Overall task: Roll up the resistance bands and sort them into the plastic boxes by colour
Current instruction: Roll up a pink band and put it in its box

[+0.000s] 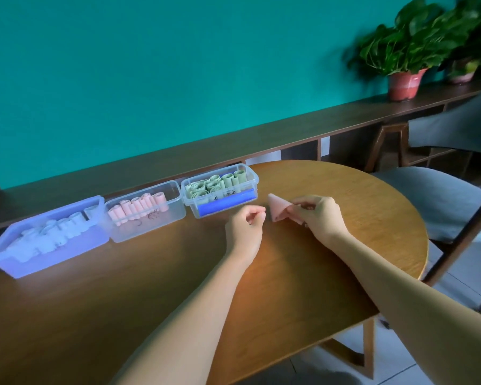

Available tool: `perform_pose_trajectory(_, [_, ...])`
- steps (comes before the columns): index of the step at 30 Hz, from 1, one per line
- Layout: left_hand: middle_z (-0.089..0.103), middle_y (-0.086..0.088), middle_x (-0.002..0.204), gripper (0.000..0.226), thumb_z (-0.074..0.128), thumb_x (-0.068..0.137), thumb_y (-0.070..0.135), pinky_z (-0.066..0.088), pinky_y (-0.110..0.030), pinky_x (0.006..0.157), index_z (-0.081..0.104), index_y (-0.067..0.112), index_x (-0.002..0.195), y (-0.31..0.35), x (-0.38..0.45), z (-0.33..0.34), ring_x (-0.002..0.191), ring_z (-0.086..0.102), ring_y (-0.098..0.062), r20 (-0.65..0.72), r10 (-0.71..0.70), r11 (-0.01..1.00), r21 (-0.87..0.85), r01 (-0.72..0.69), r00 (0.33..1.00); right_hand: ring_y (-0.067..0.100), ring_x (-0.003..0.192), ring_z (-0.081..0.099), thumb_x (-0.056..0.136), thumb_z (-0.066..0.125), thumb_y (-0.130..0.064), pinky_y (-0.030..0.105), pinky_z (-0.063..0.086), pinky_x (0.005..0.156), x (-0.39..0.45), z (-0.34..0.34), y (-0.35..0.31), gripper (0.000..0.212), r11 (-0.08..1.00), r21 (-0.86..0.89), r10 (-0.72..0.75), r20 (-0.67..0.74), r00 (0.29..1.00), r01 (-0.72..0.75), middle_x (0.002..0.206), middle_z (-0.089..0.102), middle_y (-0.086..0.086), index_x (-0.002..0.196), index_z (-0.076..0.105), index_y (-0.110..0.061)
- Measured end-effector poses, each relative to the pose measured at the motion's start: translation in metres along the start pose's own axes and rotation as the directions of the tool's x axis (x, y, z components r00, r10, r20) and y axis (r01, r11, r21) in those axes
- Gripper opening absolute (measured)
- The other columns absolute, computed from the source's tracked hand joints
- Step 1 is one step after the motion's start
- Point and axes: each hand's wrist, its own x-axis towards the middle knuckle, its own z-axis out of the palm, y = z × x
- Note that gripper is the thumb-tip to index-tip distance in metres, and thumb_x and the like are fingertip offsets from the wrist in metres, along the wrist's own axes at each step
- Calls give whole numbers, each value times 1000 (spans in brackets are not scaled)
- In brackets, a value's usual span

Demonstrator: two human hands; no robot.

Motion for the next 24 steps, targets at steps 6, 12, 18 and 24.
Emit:
perform_pose_trajectory(6, [71, 19, 103, 26, 81, 81, 38, 51, -20, 85, 71, 35, 105, 16, -40, -53, 99, 64, 1, -64, 101, 994, -37, -103, 993, -10, 79, 65, 91, 74, -19, 5, 49, 69, -37, 12, -63, 16, 963, -54, -255, 112, 960, 263, 97, 74, -10, 106, 79, -19])
perform_pose_trajectory(12, [72, 19, 94, 16, 79, 86, 21, 50, -10, 77, 76, 25, 100, 52, -69, -128, 89, 63, 11, -177, 160, 971, -146, -187, 971, 7, 82, 71, 91, 74, -18, 21, 60, 72, -71, 16, -154, 13, 906, 9, -417, 182, 890, 423, 92, 76, -5, 101, 81, -18])
perform_pose_trajectory(18, [76, 11, 96, 15, 77, 88, 22, 49, -10, 74, 78, 17, 102, 71, -103, -208, 87, 68, 3, -200, 171, 962, -178, -208, 965, 8, 71, 67, 91, 74, -31, 27, 53, 67, -107, 28, -205, 11, 865, 145, -499, 328, 802, 479, 78, 75, -3, 86, 79, -23])
perform_pose_trajectory(24, [76, 10, 98, 23, 69, 93, 32, 49, -17, 72, 77, 18, 109, 74, -139, -272, 89, 67, -4, -270, 110, 957, -232, -176, 956, 18, 62, 52, 91, 74, -25, 27, 40, 63, -149, 44, -221, 19, 867, 262, -494, 351, 795, 424, 71, 69, 8, 77, 76, -13])
